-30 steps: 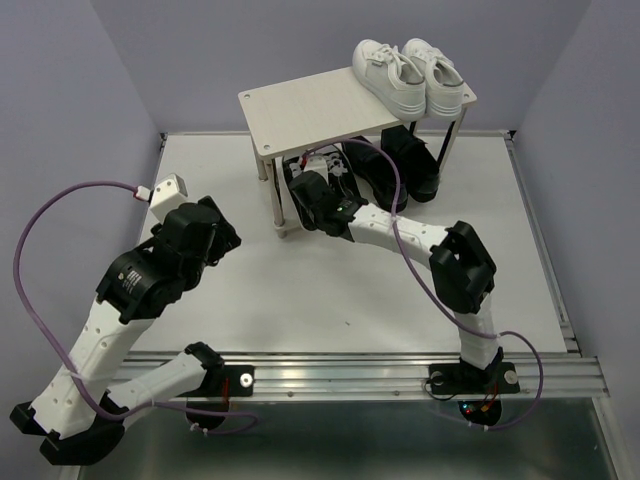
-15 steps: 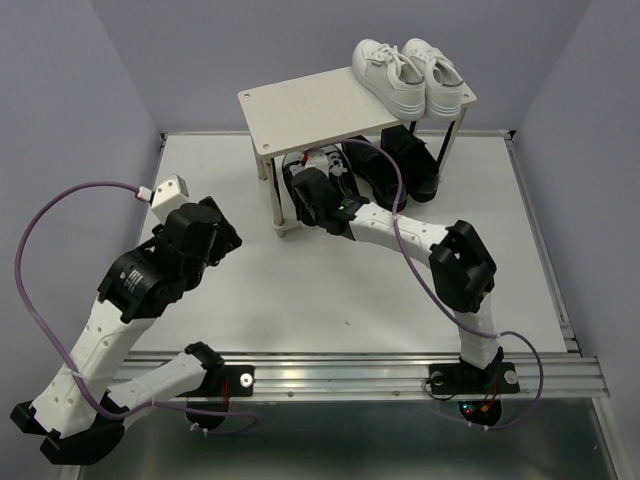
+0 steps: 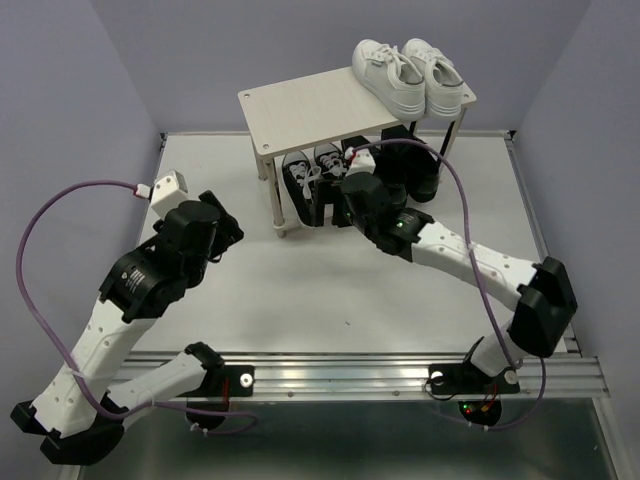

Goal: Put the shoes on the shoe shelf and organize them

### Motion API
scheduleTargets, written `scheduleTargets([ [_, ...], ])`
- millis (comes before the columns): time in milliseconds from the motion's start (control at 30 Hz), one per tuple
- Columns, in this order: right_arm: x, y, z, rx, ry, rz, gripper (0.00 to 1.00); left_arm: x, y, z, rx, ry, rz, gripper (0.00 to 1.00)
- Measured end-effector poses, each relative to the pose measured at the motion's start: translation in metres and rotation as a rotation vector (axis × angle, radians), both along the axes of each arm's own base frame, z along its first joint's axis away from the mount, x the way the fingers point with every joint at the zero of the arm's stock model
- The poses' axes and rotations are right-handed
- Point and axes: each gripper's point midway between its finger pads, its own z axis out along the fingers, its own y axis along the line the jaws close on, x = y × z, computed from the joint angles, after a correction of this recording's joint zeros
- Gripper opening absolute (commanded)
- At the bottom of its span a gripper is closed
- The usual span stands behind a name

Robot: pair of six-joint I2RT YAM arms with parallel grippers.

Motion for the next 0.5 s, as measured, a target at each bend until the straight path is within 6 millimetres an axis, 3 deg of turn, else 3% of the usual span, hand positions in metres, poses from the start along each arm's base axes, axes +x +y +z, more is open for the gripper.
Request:
scheduleTargets([
  [167,-0.037,-0.040,0.018,0.073,-0.013,-0.022,1.00,-0.001,0.005,0.011,-0.038,-0.074,0.016,0.76],
  [500,-0.092,-0.152,-0.017,-0.095,0.079,-0.268,1.00,0.007,0.003,0.017,-0.034,-0.108,0.020,0.76],
])
